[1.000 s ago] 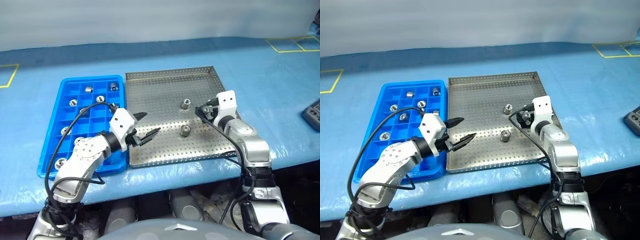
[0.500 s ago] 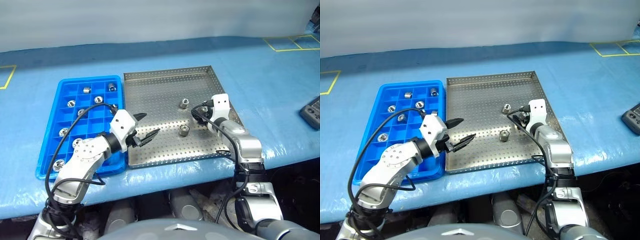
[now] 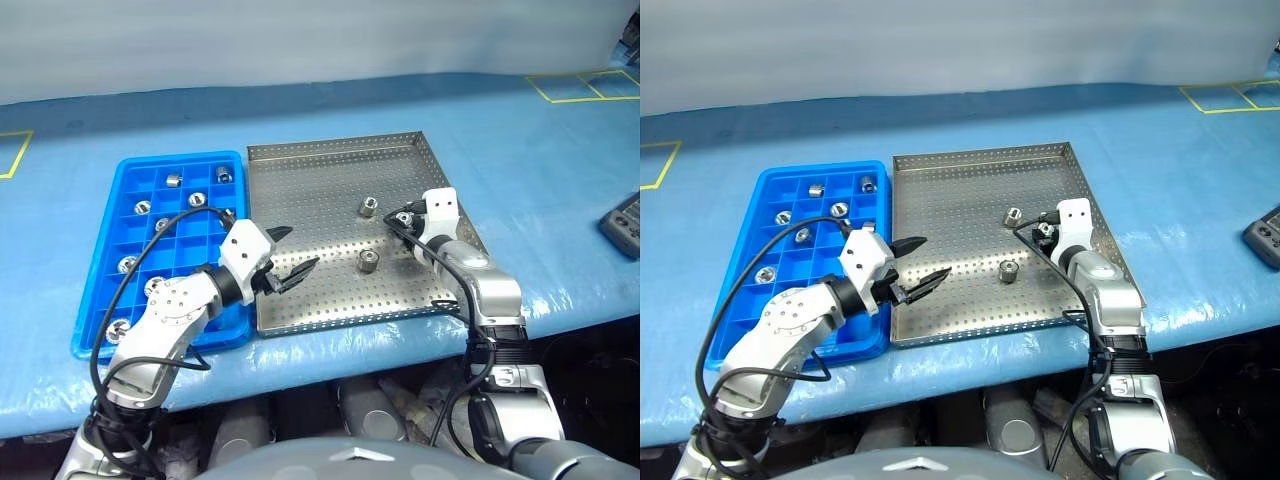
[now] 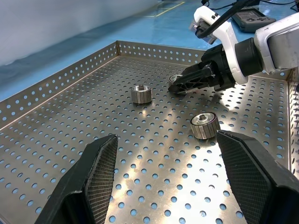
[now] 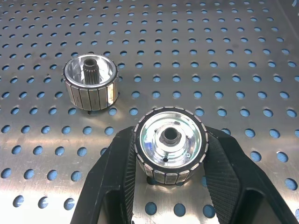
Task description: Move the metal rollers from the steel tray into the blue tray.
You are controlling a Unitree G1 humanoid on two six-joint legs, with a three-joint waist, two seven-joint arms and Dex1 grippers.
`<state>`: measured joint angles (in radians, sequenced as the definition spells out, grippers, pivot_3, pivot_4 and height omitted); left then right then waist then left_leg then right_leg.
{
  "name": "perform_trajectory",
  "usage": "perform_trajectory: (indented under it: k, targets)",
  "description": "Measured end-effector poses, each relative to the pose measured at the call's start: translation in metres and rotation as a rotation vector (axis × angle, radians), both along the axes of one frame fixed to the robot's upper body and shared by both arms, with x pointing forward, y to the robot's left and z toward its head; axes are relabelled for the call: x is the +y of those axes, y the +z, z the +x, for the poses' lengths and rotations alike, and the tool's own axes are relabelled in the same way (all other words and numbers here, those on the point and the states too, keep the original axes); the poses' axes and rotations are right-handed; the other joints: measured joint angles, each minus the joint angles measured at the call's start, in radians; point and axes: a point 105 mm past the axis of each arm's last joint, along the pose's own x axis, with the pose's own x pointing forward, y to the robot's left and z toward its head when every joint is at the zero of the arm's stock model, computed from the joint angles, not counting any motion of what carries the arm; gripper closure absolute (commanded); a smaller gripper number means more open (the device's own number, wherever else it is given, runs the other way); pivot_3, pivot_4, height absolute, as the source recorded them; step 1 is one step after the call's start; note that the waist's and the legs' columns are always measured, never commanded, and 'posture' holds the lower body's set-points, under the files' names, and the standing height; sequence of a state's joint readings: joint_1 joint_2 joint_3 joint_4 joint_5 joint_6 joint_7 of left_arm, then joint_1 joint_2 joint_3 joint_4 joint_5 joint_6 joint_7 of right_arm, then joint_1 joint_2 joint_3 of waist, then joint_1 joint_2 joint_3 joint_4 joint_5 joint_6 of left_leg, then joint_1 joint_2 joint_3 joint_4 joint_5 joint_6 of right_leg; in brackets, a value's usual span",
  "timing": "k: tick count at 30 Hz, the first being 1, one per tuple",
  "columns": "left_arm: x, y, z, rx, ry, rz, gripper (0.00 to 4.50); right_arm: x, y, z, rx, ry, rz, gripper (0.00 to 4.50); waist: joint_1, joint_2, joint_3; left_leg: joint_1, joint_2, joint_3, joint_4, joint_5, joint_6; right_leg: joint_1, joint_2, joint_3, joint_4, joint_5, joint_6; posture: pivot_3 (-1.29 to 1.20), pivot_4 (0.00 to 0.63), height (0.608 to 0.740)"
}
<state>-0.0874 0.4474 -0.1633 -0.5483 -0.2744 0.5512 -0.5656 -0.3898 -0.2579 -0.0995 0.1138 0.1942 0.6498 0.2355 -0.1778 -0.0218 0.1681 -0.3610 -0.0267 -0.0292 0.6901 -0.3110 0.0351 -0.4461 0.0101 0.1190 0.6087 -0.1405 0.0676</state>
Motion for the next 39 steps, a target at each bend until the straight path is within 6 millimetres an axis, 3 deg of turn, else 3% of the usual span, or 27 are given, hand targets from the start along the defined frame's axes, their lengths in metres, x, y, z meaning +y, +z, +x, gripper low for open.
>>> perform_trajectory:
  k: [6,10,13,15,24,30,35,39]
  targets:
    - [0.002,-0.003,-0.001,0.009,0.011,0.002,0.84,0.003,0.008,0.001,-0.039,0.005,-0.003,2.81,-0.001,0.000,0.000,0.000,0.000,0.000,0.000,0.000,0.000,0.000,0.000,0.000,0.000,0.000,0.000,-0.12,0.150,0.740]
    - [0.020,-0.006,0.001,0.018,0.079,0.020,0.84,0.017,0.043,0.004,-0.169,0.047,-0.017,2.81,-0.004,0.001,0.001,0.000,0.000,0.000,0.000,0.000,0.000,-0.001,0.000,0.000,0.000,0.000,0.000,-0.11,0.150,0.740]
    - [0.038,-0.007,-0.002,0.025,0.142,0.033,0.84,0.040,0.082,0.002,-0.298,0.147,0.001,2.81,-0.004,0.002,0.001,0.000,0.001,0.000,0.000,0.000,0.000,-0.001,0.000,0.000,0.000,0.000,0.000,-0.09,0.150,0.740]
    - [0.046,-0.005,-0.005,0.019,0.173,0.042,0.84,0.056,0.096,-0.002,-0.337,0.222,0.023,2.81,0.002,0.002,0.001,0.000,0.001,-0.001,0.000,0.000,0.000,-0.001,0.000,-0.001,0.000,0.000,0.000,-0.07,0.150,0.740]
    - [0.093,-0.002,-0.019,0.024,0.388,0.089,0.84,0.136,0.087,-0.032,-0.269,0.671,0.082,2.81,0.031,0.002,0.001,0.000,0.001,-0.002,-0.001,0.000,0.000,-0.001,-0.002,-0.002,0.000,-0.001,-0.001,0.02,0.150,0.740]
    - [0.133,0.002,-0.039,0.029,0.576,0.159,0.84,0.190,0.087,-0.047,-0.264,0.921,0.126,2.81,0.066,0.002,0.001,-0.001,0.002,-0.006,-0.001,0.000,-0.001,-0.002,-0.003,-0.007,0.000,0.000,-0.008,0.09,0.150,0.740]
    - [0.144,0.003,-0.051,0.036,0.644,0.181,0.84,0.215,0.094,-0.044,-0.314,0.996,0.141,2.81,0.113,0.002,0.002,-0.001,0.001,-0.009,-0.003,0.000,-0.003,-0.001,-0.003,-0.011,0.000,-0.001,-0.011,0.13,0.150,0.740]
    - [0.140,0.000,-0.058,0.048,0.652,0.172,0.84,0.238,0.084,-0.045,-0.261,1.070,0.156,2.81,0.137,0.002,0.001,-0.001,0.001,-0.013,-0.005,0.001,-0.006,-0.001,-0.004,-0.015,0.000,-0.002,-0.014,0.16,0.150,0.740]
